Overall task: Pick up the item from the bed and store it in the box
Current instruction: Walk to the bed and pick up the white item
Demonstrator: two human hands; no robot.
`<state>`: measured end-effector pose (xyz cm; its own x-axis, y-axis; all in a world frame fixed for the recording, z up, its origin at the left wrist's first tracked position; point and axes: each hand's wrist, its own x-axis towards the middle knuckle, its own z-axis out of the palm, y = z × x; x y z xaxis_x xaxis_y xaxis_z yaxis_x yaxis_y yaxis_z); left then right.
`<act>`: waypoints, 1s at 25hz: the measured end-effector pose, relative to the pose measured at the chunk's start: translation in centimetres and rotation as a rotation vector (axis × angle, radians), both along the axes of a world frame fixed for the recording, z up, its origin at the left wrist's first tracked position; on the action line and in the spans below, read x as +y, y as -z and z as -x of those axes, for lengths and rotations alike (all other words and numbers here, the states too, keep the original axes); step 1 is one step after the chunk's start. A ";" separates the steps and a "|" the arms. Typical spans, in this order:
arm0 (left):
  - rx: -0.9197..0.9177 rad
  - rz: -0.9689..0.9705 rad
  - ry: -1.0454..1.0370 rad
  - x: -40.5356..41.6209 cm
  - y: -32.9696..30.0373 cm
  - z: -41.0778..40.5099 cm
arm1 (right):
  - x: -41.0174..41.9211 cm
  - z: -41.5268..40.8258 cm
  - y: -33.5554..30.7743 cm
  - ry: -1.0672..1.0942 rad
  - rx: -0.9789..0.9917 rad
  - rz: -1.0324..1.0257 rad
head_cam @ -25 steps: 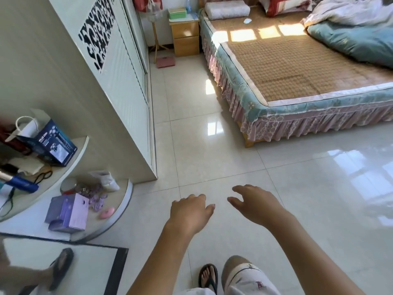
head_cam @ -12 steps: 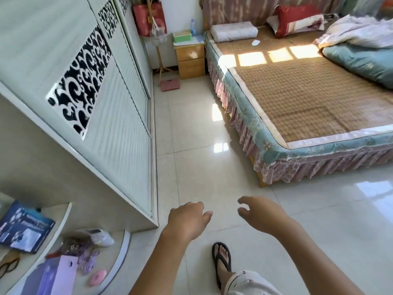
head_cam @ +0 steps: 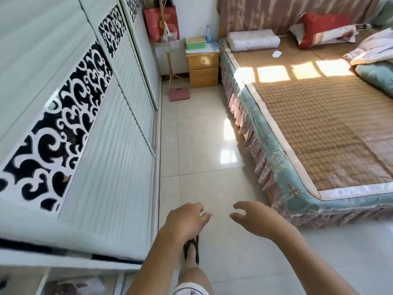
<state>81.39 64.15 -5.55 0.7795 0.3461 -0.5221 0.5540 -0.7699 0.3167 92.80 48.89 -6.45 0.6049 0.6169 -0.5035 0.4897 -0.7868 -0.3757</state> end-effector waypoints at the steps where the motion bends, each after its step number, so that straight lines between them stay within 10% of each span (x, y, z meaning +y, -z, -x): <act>1: 0.005 0.000 0.004 1.7 0.1 -1.6 | 1.9 -1.5 0.4 -0.001 -0.006 0.001; 25: 0.058 0.019 0.076 37.0 0.0 -52.3 | 35.4 -51.2 -0.1 0.094 -0.054 0.017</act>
